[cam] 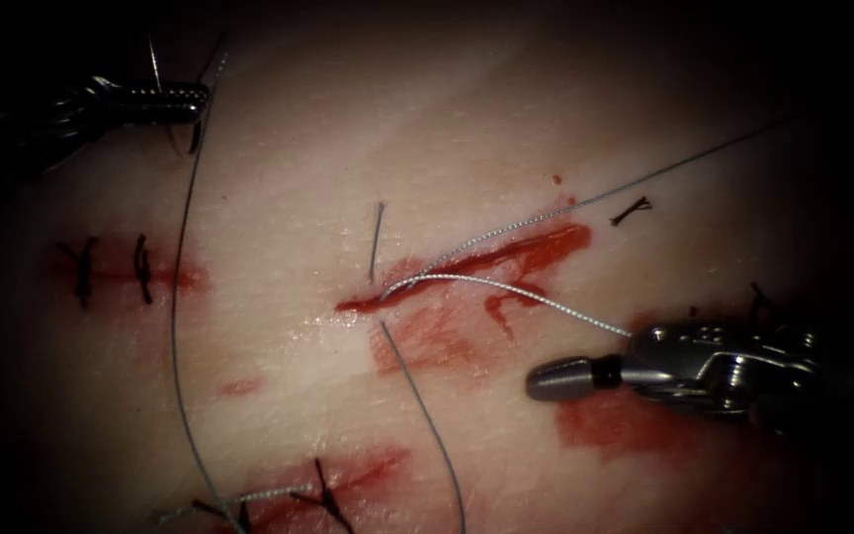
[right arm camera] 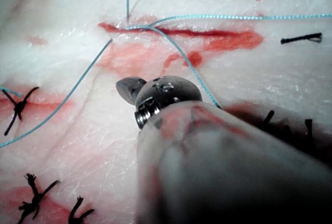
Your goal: Wound Closure
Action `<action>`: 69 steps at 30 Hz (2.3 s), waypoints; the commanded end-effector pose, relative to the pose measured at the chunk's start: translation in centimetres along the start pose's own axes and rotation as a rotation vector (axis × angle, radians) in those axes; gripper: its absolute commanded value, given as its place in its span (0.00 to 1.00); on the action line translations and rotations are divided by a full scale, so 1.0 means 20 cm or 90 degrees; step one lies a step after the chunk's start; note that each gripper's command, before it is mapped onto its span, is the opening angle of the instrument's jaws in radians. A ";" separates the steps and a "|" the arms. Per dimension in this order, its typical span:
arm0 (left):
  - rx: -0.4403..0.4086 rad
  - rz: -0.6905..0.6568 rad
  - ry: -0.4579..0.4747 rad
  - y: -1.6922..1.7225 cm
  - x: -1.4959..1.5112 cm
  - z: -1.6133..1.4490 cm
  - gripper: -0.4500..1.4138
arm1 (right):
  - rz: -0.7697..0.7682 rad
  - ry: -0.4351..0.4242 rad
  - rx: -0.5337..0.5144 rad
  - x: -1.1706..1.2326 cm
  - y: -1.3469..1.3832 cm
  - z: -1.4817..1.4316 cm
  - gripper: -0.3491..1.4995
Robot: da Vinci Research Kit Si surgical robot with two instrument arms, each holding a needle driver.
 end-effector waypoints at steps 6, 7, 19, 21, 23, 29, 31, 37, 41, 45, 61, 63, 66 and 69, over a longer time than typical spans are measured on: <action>-0.080 -0.174 -0.029 0.025 -0.003 0.016 0.00 | 0.016 0.035 -0.123 0.009 -0.001 0.013 0.74; -0.085 -0.182 -0.031 0.030 -0.002 0.018 0.00 | 0.023 0.008 -0.129 0.009 -0.001 0.017 0.76; -0.042 -0.172 -0.036 0.016 -0.009 0.017 0.00 | 0.519 0.005 0.023 -0.001 -0.007 0.047 0.55; -0.037 -0.169 -0.034 0.014 -0.011 0.018 0.00 | 0.523 -0.011 0.033 0.000 -0.008 0.049 0.54; -0.036 -0.168 -0.034 0.014 -0.011 0.018 0.00 | 0.526 -0.012 0.038 0.000 -0.008 0.051 0.53; -0.033 -0.168 -0.034 0.014 -0.011 0.019 0.00 | 0.525 -0.010 0.036 -0.003 -0.007 0.060 0.47; -0.032 -0.168 -0.033 0.014 -0.011 0.019 0.00 | 0.523 -0.010 0.034 -0.003 -0.006 0.063 0.44; -0.031 -0.168 -0.034 0.014 -0.011 0.019 0.00 | 0.519 -0.009 0.032 -0.006 -0.003 0.068 0.02; -0.031 -0.168 -0.034 0.014 -0.011 0.019 0.00 | 0.524 -0.017 0.023 -0.005 -0.002 0.061 0.00; -0.029 -0.169 -0.033 0.014 -0.011 0.019 0.00 | 0.494 -0.048 0.000 -0.005 -0.001 0.044 0.00; 0.016 -0.152 0.006 0.011 -0.005 0.012 0.00 | 0.390 -0.305 -0.223 -0.027 0.021 -0.074 0.00; 0.017 -0.152 0.007 0.011 -0.006 0.012 0.00 | 0.380 -0.322 -0.220 -0.028 0.016 -0.088 0.00; 0.018 -0.152 0.007 0.011 -0.006 0.012 0.00 | 0.377 -0.361 -0.214 -0.030 0.014 -0.098 0.00; 0.019 -0.152 0.008 0.011 -0.006 0.012 0.00 | 0.331 -0.382 -0.201 -0.028 0.013 -0.104 0.12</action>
